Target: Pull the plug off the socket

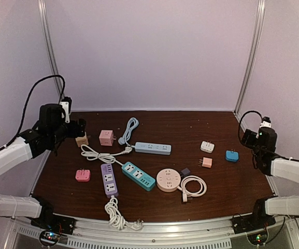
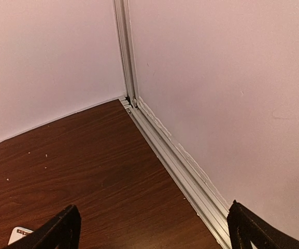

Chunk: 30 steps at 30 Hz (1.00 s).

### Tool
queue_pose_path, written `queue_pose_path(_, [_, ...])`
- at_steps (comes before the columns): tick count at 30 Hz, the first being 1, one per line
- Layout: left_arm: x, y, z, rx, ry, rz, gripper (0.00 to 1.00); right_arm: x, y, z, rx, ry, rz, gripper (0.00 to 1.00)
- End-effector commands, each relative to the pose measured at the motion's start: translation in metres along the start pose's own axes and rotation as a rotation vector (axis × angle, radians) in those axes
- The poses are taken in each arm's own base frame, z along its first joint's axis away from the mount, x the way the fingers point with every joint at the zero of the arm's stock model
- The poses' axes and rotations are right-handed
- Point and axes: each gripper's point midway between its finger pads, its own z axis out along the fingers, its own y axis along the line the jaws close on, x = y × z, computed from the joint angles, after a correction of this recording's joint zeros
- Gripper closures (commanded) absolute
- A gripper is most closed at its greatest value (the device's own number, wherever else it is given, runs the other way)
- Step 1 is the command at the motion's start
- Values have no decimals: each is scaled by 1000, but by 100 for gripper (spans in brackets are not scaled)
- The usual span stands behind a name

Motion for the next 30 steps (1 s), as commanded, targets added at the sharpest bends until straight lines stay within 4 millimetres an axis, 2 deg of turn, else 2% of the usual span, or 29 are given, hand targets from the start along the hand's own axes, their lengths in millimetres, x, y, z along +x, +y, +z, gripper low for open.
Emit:
queue_pose_path(1, [-21, 18, 11, -34, -106, -3, 2, -15, -9, 8, 23, -165, -13, 0])
queue_pose_path(2, [-17, 23, 15, -49, -98, -9, 2, -21, -8, 7, 14, -218, -6, 0])
queue_pose_path(5, [-9, 32, 24, -86, -121, -24, 2, -4, -6, 15, 4, -222, -37, 0])
queue_pose_path(9, [7, 49, 30, -144, -148, -36, 2, 11, 9, 19, -87, -237, -65, 0])
queue_pose_path(11, [16, 63, 34, -187, -145, -55, 2, 20, 16, 20, -129, -244, -93, 0])
queue_pose_path(16, [35, 102, 41, -294, -155, -67, 2, 21, 32, 25, -188, -230, -126, 0])
queue_pose_path(21, [57, 126, 41, -394, -225, -39, 2, 22, 33, 25, -192, -228, -126, 0])
queue_pose_path(24, [60, 128, 39, -388, -294, -17, 2, 22, 33, 25, -189, -225, -128, 0])
queue_pose_path(30, [72, 126, 53, -374, -312, 21, 2, 22, 33, 26, -185, -223, -128, 0])
